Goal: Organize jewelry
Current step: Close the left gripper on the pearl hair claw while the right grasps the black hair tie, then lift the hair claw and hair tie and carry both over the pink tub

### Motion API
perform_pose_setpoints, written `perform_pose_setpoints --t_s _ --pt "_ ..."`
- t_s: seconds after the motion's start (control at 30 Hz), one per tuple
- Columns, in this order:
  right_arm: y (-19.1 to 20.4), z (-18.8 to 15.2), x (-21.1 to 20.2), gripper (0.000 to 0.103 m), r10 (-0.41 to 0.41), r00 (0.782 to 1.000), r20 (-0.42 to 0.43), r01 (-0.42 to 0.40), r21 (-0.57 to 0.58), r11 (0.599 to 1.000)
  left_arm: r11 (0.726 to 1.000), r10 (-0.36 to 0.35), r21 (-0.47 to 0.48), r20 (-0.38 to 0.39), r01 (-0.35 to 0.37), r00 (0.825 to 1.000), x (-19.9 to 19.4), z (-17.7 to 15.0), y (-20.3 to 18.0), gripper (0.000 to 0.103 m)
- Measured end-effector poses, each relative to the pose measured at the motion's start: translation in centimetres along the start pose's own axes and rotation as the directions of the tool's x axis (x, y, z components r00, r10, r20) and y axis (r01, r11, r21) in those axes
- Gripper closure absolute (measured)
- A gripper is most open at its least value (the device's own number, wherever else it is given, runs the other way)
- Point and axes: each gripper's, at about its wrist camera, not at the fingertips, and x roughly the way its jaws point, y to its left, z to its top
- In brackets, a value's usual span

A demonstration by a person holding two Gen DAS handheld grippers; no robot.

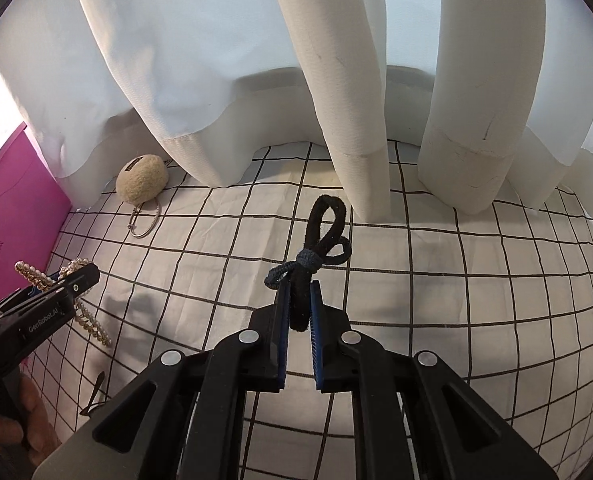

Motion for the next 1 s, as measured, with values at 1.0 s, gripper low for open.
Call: perform_pose_setpoints --t_s 1.0 --pt "0.9 1.8 -6.7 0.093 0.205 0.977 0.060 -0.192 -0.173 0.966 0.991 0.055 -0.127 0.175 -0.033 0.983 -14.5 -0.5 3.7 0.063"
